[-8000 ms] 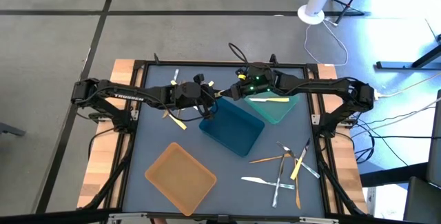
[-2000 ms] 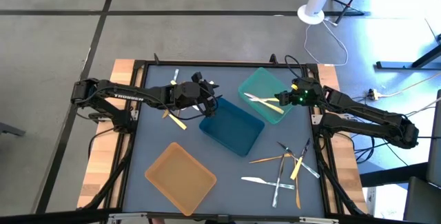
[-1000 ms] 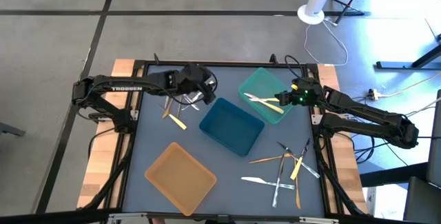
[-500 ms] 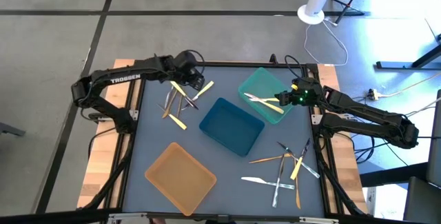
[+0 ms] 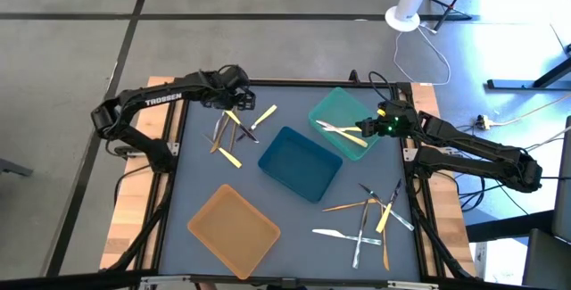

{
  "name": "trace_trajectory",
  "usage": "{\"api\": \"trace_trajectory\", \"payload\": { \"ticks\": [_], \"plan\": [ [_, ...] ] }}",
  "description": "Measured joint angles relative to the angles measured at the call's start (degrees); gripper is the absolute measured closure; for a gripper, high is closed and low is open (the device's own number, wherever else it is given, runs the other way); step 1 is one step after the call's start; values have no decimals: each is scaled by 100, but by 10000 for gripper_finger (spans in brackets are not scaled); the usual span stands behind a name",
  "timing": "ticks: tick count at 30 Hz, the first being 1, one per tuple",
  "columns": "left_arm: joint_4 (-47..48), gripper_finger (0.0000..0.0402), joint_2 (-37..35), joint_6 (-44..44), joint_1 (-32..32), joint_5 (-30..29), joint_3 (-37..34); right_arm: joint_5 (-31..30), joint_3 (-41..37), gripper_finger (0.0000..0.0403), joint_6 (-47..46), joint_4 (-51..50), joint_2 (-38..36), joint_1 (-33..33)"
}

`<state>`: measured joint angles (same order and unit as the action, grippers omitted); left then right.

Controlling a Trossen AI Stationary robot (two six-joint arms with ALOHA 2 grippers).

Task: Sort silverware by color (type)
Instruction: Put the right yellow knife into the light blue bin

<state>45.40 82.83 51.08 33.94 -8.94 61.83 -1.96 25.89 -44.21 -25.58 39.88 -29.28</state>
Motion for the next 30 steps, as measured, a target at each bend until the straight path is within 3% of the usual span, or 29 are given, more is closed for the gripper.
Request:
{"api": "trace_trajectory", "payload": {
  "ticks": [12,30],
  "plan": [
    [-51,210,0,1410,238,375,-747,-1,0,194,0,9,0,0],
    [-1208,210,0,2964,248,393,-1434,-2,0,194,2,17,0,0]
  ]
}}
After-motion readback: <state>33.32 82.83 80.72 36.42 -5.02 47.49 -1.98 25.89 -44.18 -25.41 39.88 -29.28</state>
